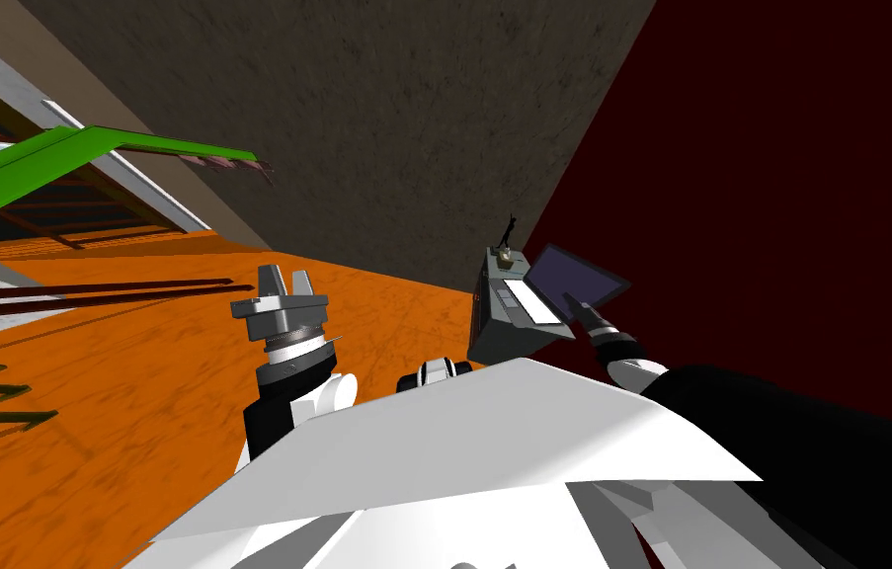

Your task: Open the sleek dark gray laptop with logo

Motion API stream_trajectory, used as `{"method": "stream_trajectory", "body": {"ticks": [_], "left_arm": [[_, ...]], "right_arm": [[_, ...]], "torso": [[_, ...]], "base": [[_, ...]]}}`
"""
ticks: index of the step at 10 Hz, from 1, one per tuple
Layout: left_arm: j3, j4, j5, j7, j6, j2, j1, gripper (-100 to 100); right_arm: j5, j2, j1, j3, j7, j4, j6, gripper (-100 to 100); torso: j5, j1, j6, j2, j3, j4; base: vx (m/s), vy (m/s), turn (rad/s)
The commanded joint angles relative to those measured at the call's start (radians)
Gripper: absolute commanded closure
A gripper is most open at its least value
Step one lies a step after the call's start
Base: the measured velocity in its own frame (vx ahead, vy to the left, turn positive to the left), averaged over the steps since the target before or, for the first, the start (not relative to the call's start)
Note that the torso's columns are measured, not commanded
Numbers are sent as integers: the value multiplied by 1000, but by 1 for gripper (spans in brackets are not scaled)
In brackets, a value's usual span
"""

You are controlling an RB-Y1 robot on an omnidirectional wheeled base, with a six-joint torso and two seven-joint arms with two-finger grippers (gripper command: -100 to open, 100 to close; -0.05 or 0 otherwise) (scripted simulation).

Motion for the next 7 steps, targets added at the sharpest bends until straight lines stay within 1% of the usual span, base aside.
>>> {"method": "stream_trajectory", "body": {"ticks": [1, 2, 3, 4, 5, 6, 7], "left_arm": [[0, 0, 0, 0, 0, 0, 0, 0], [0, 0, 0, 0, 0, 0, 0, 0], [0, 0, 0, 0, 0, 0, 0, 0], [0, 0, 0, 0, 0, 0, 0, 0], [0, 0, 0, 0, 0, 0, 0, 0], [0, 0, 0, 0, 0, 0, 0, 0], [0, 0, 0, 0, 0, 0, 0, 0]], "right_arm": [[-48, 53, -91, 1, 79, 16, -80, -100], [-48, 53, -98, 1, 102, 16, -108, -100], [-48, 53, -98, 1, 130, 16, -114, -100], [-95, 97, -147, -1, 159, 52, -154, -100], [-119, 120, -177, -1, 188, 52, -176, -100], [-119, 124, -214, -1, 217, 52, -199, -100], [-119, 124, -242, -1, 241, 52, -222, -100]], "torso": [[-4, -1, 1, 3, 4, 1], [-4, -3, -3, 1, 2, 1], [-3, -3, -4, -1, 1, 2], [-2, -3, -6, -1, 1, 2], [-1, -5, 0, 2, 1, 2], [-2, -7, 4, 4, 2, 1], [-4, -8, 3, 2, 2, 1]], "base": [[-36, -15, -41], [-20, 1, 14], [-8, 10, -12], [-52, -18, -120], [-76, -26, -53], [-60, -10, -19], [-39, 1, -13]]}}
